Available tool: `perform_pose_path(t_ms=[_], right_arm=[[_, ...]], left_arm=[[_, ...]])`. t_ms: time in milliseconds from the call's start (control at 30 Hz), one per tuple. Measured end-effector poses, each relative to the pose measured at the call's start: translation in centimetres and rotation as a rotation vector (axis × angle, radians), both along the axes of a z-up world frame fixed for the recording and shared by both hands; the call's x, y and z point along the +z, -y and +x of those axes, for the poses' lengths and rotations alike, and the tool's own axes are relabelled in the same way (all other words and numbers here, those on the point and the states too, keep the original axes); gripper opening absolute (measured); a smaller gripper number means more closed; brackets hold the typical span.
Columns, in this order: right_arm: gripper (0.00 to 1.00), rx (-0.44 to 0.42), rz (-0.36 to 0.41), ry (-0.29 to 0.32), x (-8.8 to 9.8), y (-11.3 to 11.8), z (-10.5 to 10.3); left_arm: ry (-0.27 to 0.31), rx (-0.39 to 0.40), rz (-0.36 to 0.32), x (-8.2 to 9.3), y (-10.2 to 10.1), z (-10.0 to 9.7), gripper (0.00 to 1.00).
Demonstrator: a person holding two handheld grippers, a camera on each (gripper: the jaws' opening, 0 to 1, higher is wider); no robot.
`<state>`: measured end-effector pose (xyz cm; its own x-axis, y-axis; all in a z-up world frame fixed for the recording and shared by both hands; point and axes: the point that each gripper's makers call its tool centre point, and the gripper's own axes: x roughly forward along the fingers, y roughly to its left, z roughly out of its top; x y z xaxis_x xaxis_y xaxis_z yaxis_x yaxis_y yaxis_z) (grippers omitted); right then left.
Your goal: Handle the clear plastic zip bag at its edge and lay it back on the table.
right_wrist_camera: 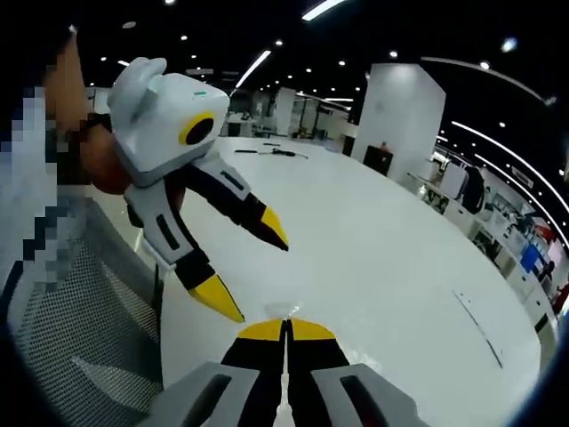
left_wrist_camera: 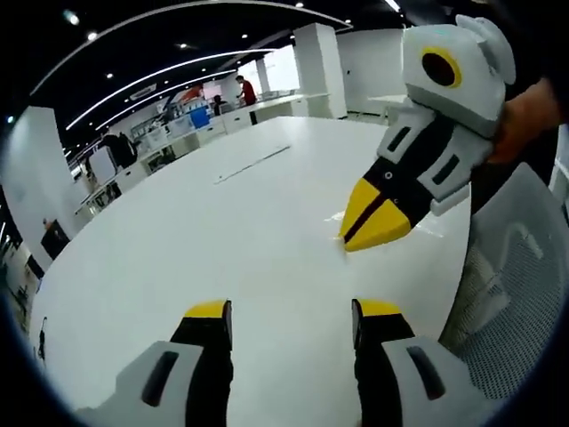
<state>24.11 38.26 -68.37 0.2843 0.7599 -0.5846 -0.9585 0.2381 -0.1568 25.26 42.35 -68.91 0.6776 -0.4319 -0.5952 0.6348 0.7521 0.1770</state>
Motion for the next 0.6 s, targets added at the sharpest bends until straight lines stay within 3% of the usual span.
perform_pose_path(t_ms=[233,467,600], right_arm=[[0.00,0.082,-0.032,-0.028,-0.2,0.1,-2.5],[0.00,0.144,-0.066,-0.047,-0.1,0.6,-4.1],[0.00,0.157,-0.067,-0.064,0.1,0.7,-4.6]], left_arm=[[0.057,-0.077,0.084,0.0,0.6,0.3,0.52],[0.150,-0.255,0.228,-0.4,2.1,0.1,0.49],[0.162,-0.291,0.246,-0.7,2.7,0.2,0.47]])
